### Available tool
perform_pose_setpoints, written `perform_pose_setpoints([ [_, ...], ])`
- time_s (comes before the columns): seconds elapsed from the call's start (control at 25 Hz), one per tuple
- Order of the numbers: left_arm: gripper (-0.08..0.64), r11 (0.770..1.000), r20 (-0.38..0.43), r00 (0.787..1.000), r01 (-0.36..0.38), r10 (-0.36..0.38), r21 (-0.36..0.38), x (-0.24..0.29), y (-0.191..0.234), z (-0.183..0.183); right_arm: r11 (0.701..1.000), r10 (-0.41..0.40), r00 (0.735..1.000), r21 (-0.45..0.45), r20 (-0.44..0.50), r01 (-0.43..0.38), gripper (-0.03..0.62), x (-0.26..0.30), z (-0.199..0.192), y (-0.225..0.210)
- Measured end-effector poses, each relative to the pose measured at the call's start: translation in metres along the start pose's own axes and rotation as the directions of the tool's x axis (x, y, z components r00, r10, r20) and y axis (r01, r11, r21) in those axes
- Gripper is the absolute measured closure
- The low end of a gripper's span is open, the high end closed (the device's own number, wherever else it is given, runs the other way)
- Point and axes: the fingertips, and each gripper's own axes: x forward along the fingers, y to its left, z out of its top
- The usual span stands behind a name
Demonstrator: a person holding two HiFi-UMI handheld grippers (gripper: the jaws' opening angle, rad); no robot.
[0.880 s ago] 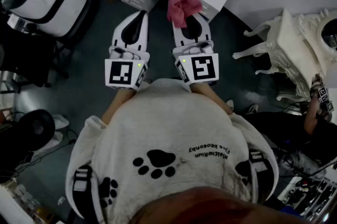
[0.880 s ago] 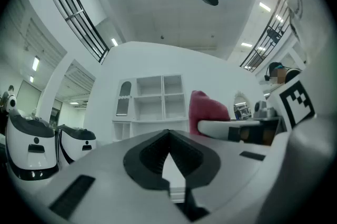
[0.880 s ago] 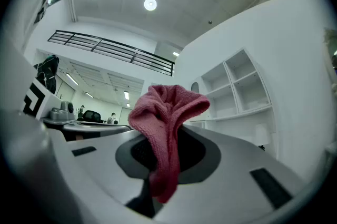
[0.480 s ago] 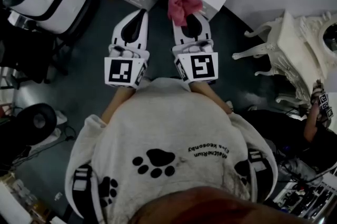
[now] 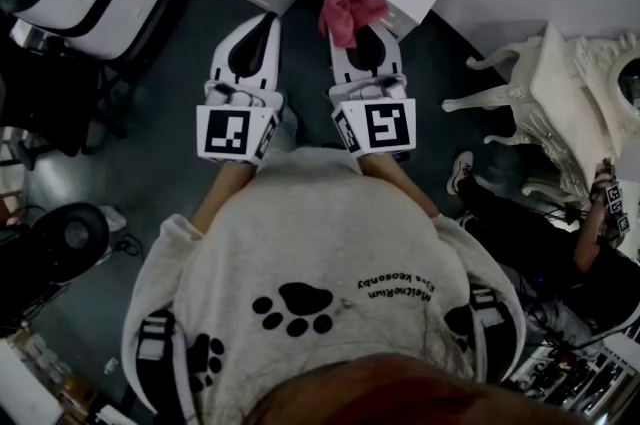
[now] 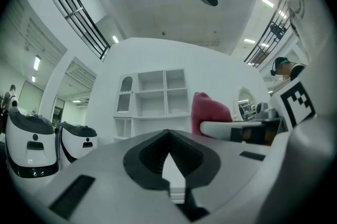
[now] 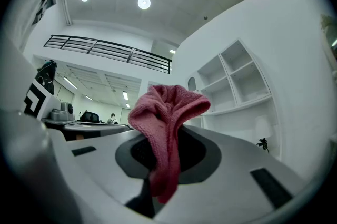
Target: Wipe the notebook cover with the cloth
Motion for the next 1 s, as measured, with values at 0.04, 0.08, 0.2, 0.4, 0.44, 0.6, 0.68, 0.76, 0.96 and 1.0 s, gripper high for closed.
perform_pose_setpoints([
  [0.04, 0.548, 1.000, 0.003, 1.000, -0.001, 0.001, -0.002, 0.004, 0.007, -0.003, 1.000, 0.000, 1.000, 0.000, 0.003, 0.000, 0.518, 0.007, -0.003, 0.000],
  [0.08, 0.548, 1.000, 0.004, 1.000, -0.002, 0.002, -0.004, 0.009, 0.015, -0.006, 1.000, -0.001, 1.000, -0.001, 0.005, 0.001, 0.518, 0.016, -0.006, -0.001],
  [0.2, 0.548, 1.000, -0.001, 1.000, 0.002, -0.002, -0.017, 0.032, 0.046, -0.012, 1.000, -0.007, 1.000, -0.003, -0.005, 0.007, 0.518, 0.053, -0.013, -0.004],
  [0.4, 0.548, 1.000, -0.004, 1.000, 0.022, -0.022, -0.021, 0.080, 0.089, -0.017, 1.000, -0.011, 1.000, -0.005, -0.023, 0.011, 0.518, 0.117, -0.023, -0.016],
  [0.44, 0.548, 0.999, -0.003, 1.000, 0.025, -0.025, -0.025, 0.089, 0.098, -0.018, 1.000, -0.011, 1.000, -0.004, -0.022, 0.011, 0.518, 0.130, -0.025, -0.018],
  [0.6, 0.548, 0.998, 0.007, 0.998, 0.055, -0.055, -0.034, 0.128, 0.130, -0.025, 1.000, -0.029, 0.999, -0.008, -0.021, 0.029, 0.518, 0.179, -0.035, -0.031],
  [0.68, 0.548, 0.997, 0.002, 0.998, 0.071, -0.071, -0.044, 0.146, 0.146, -0.028, 0.999, -0.044, 0.999, -0.010, -0.022, 0.043, 0.518, 0.201, -0.039, -0.038],
  [0.76, 0.548, 0.995, -0.003, 0.996, 0.087, -0.087, -0.056, 0.163, 0.162, -0.031, 0.998, -0.062, 0.998, -0.013, -0.025, 0.061, 0.518, 0.223, -0.042, -0.044],
  [0.96, 0.548, 0.988, 0.004, 0.991, 0.134, -0.134, -0.079, 0.196, 0.197, -0.037, 0.994, -0.108, 0.994, -0.033, -0.027, 0.107, 0.518, 0.264, -0.049, -0.051],
  [1.0, 0.548, 0.986, 0.006, 0.990, 0.143, -0.143, -0.084, 0.200, 0.203, -0.038, 0.993, -0.116, 0.993, -0.038, -0.028, 0.115, 0.518, 0.270, -0.051, -0.051],
])
